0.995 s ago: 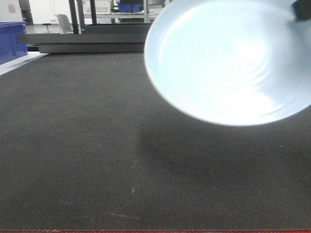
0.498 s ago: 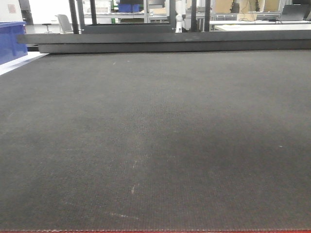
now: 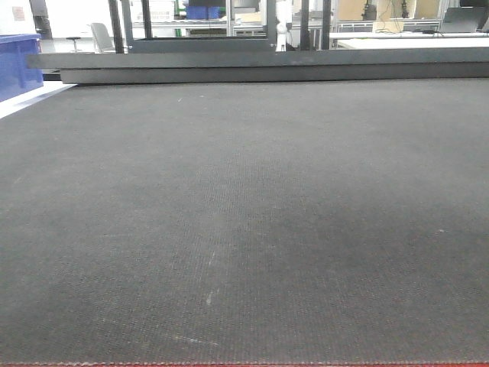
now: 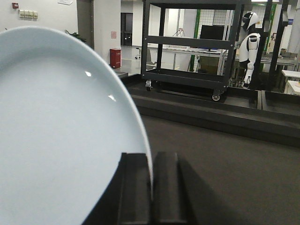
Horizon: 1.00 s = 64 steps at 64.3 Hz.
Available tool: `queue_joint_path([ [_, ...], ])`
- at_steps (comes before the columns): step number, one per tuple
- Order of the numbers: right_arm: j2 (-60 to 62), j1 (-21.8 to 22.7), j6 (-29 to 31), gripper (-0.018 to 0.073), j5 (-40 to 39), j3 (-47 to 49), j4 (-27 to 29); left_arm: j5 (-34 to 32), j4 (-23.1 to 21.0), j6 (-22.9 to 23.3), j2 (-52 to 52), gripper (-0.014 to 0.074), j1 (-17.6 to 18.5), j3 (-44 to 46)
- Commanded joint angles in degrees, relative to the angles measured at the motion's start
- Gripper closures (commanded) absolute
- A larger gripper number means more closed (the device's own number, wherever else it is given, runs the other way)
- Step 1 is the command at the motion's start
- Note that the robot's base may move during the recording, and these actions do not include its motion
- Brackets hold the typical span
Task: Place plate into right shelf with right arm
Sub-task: 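Drive the base away from the table holding the plate in the right gripper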
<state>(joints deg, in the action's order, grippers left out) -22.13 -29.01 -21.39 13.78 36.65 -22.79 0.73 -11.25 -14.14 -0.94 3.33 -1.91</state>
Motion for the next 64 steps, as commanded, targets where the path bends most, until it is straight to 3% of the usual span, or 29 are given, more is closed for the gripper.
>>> queue_joint_path([
  [1, -0.30, -0.04, 0.45, 0.0504, -5.79, 1.65, -1.14, -5.10, -0.12, 0.14, -0.63, 0.0643, -0.05, -0.54],
  [64, -0.30, -0.04, 0.45, 0.0504, -5.61, 1.65, -1.14, -5.10, -0.12, 0.14, -0.63, 0.0643, -0.05, -0.54],
])
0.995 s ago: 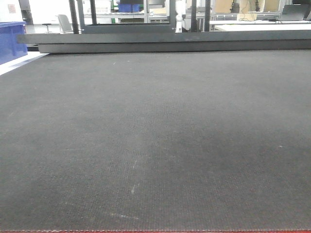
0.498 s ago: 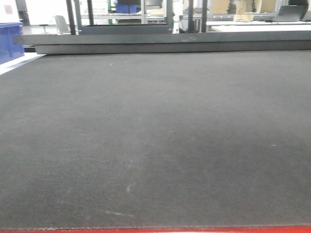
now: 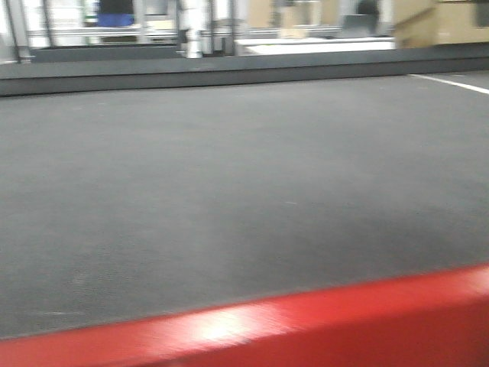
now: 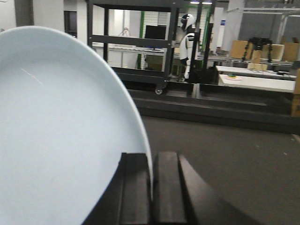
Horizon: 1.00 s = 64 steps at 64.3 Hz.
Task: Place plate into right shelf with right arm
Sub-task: 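Drive the base away from the table holding the plate in the right gripper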
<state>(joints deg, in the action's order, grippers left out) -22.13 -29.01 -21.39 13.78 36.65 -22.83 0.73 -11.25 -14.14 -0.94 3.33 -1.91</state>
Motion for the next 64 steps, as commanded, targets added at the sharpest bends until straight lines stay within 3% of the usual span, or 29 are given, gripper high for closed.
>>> queue_joint_path([
  [1, -0.30, -0.04, 0.45, 0.0504, -5.61, 1.65, -1.10, -5.10, -0.12, 0.14, -0.63, 0.0643, -0.05, -0.54],
  [64, -0.30, -0.04, 0.45, 0.0504, -5.56, 1.65, -1.10, -5.10, -0.12, 0.14, -0.63, 0.0643, -0.05, -0.54],
])
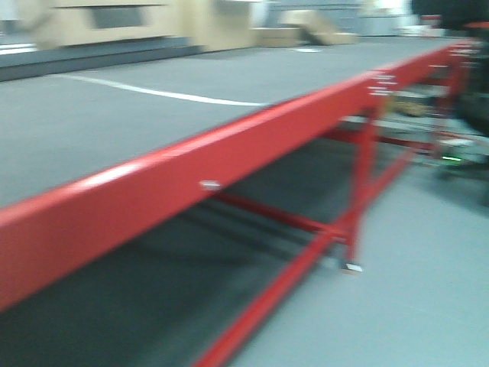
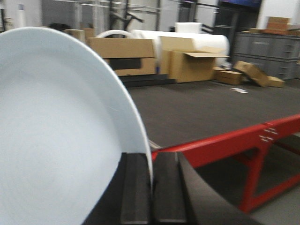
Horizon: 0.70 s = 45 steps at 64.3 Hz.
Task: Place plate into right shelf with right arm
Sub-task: 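Drive the base away from the table holding the plate in the right gripper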
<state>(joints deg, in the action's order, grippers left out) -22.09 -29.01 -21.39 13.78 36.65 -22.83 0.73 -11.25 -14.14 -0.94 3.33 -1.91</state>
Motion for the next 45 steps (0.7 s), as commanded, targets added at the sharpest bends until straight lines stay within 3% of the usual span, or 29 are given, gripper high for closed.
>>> queue_joint_path([
  [1, -0.34, -0.04, 0.45, 0.0504, -5.56, 1.65, -1.10, -5.10, -0.12, 0.14, -0.63, 0.0643, -0.05, -0.54],
  [45, -0.34, -0.04, 0.45, 0.0504, -5.56, 1.65, -1.10, -5.10, -0.12, 0.14, -0.63, 0.0643, -0.05, -0.54],
])
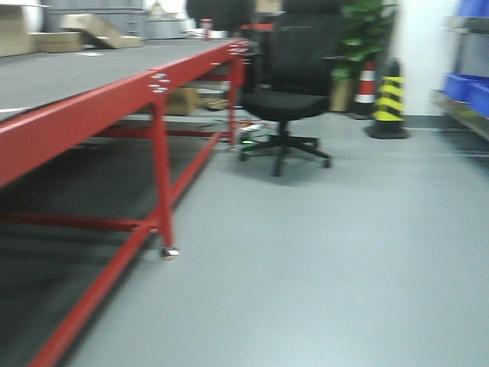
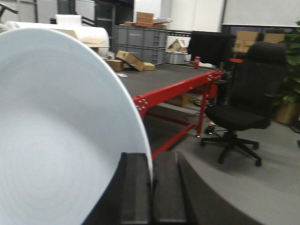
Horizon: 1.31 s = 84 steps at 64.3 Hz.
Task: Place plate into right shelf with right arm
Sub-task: 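Drive the base away from the table holding the plate in the right gripper, then drive toward the metal shelf of blue bins carrying the plate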
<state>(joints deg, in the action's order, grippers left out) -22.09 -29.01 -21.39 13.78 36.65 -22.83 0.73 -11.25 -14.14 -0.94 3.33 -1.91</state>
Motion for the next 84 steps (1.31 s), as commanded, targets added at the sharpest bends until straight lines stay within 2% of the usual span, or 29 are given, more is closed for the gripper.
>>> queue_joint_path([
  [1, -0.34, -0.04, 0.45, 0.0504, -5.56, 1.65, -1.10, -5.10, -0.12, 0.14, -0.63, 0.0643, -0.05, -0.54],
  [84, -0.43, -0.04, 0.45, 0.0504, -4.98, 1.65, -1.10, -5.10, -0.12, 0.14, -0.63, 0.0643, 0.29, -0.54],
])
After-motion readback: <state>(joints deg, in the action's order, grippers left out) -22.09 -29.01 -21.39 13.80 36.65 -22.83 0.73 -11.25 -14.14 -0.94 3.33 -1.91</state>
